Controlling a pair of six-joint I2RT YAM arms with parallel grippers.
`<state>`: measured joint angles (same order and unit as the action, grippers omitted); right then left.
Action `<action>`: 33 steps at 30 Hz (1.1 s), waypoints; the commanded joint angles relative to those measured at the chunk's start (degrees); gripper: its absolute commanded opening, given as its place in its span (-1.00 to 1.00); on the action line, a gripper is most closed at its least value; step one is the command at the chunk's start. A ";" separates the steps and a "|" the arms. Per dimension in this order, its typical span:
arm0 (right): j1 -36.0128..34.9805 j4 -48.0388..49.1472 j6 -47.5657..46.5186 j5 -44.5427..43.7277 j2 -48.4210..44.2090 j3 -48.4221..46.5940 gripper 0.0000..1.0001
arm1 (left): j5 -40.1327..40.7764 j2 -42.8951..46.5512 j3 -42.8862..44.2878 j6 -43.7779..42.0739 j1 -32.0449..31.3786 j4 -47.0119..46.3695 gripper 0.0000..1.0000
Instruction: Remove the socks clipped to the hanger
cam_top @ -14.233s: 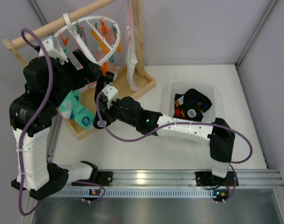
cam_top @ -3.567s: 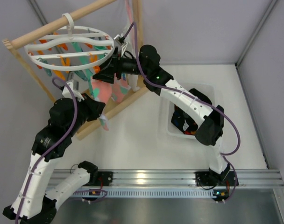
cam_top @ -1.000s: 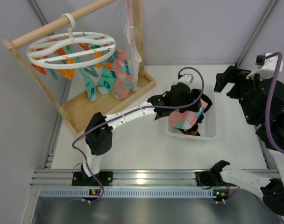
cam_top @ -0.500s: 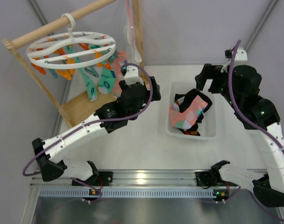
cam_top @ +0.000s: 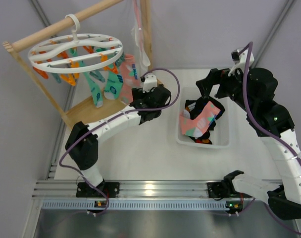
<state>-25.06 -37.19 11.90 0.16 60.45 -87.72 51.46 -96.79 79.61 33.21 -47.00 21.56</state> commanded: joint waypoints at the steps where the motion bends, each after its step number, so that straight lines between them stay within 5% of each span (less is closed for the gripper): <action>1: 1.24 4.14 -1.70 3.44 -0.59 0.01 0.99 | 4.78 -2.68 5.19 1.16 1.56 -0.73 0.97; 13: 0.54 4.58 -2.32 4.76 1.25 -0.87 0.99 | 9.62 -6.30 11.44 -1.66 6.31 -1.26 0.86; 27: -2.10 3.88 -3.29 4.67 4.68 -2.80 0.99 | 4.35 -10.87 16.18 -12.90 11.85 -11.01 0.66; 33: -2.10 3.79 -4.08 3.88 5.12 -2.98 0.99 | 5.40 -11.66 15.66 -12.73 11.93 -11.01 -0.21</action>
<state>-26.52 -36.05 8.95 4.34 65.54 -87.90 56.23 -108.29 93.86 21.85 -35.14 13.69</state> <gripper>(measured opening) 0.993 0.445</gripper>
